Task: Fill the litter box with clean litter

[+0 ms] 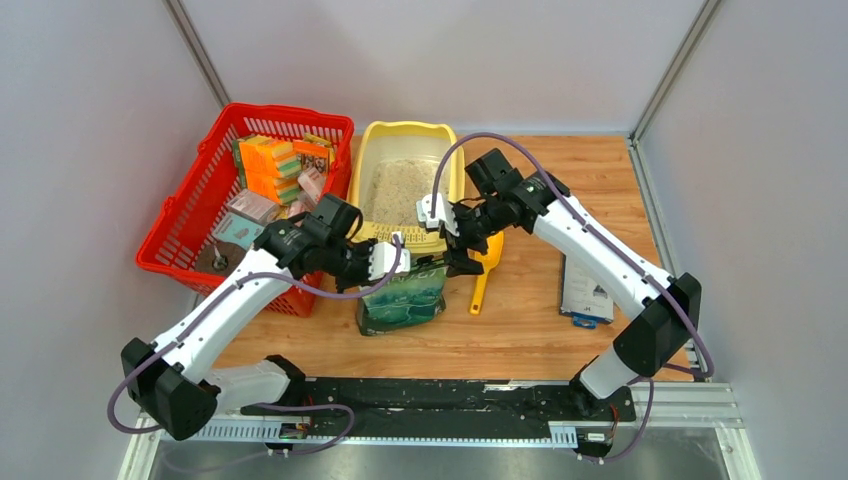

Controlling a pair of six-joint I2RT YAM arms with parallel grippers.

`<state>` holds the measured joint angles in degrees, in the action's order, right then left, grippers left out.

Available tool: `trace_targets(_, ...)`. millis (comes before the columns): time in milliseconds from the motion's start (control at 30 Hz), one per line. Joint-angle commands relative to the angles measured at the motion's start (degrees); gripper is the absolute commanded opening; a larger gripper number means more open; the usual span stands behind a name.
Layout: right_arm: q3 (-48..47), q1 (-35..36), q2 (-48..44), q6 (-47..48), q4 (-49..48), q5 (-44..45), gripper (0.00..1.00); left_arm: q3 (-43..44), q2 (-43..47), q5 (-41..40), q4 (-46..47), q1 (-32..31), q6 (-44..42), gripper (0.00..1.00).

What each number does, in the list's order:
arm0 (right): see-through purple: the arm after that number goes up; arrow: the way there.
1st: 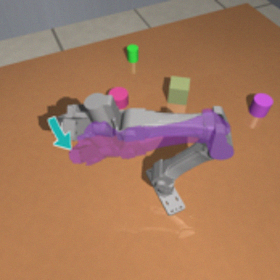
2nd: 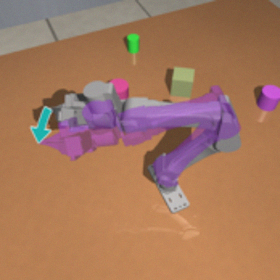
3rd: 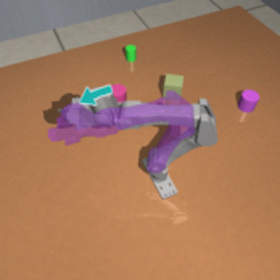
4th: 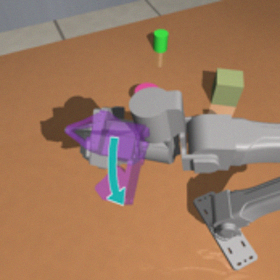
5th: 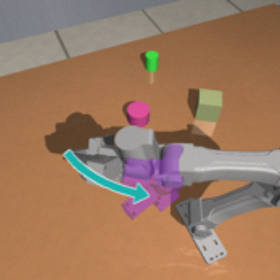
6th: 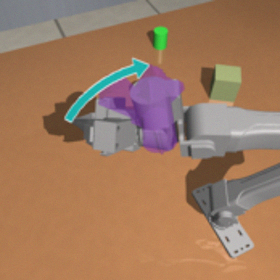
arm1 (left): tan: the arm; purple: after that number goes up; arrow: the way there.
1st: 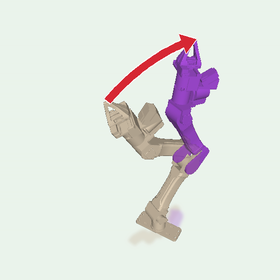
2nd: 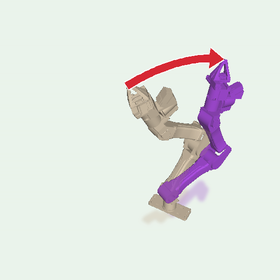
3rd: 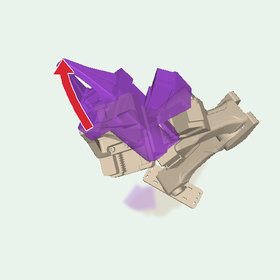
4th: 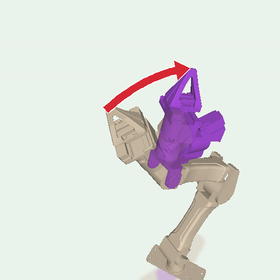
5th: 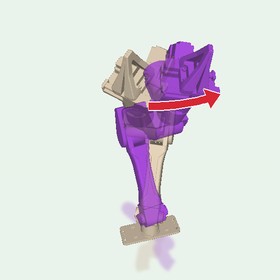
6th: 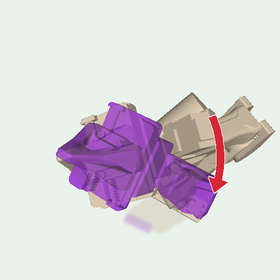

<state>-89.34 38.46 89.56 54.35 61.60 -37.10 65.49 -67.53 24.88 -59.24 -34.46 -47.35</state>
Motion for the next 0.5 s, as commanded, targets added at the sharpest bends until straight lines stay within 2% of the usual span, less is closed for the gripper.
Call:
trace_targets(0, -3.12, 1.18, 0.97, -1.43, -3.15, -2.27, 0.86, 0.08, 4.68, -4.67, -1.23, 2.55, -4.07, 0.0)
trace_targets(200, -4.09, 4.43, 3.34, -4.07, -6.23, -1.66, 0.85, -1.94, 4.77, -3.7, 1.05, 2.55, 0.15, 0.0)
trace_targets(333, -4.79, 5.57, 4.4, -5.04, -7.37, -1.13, 0.8, -4.67, 7.31, -5.28, 4.48, 2.55, 3.49, 0.16)
trace_targets(467, -5.32, 6.1, 4.92, -5.57, -7.9, -0.6, 0.72, -6.08, 8.29, -4.24, 5.37, 2.55, 6.83, 0.2)
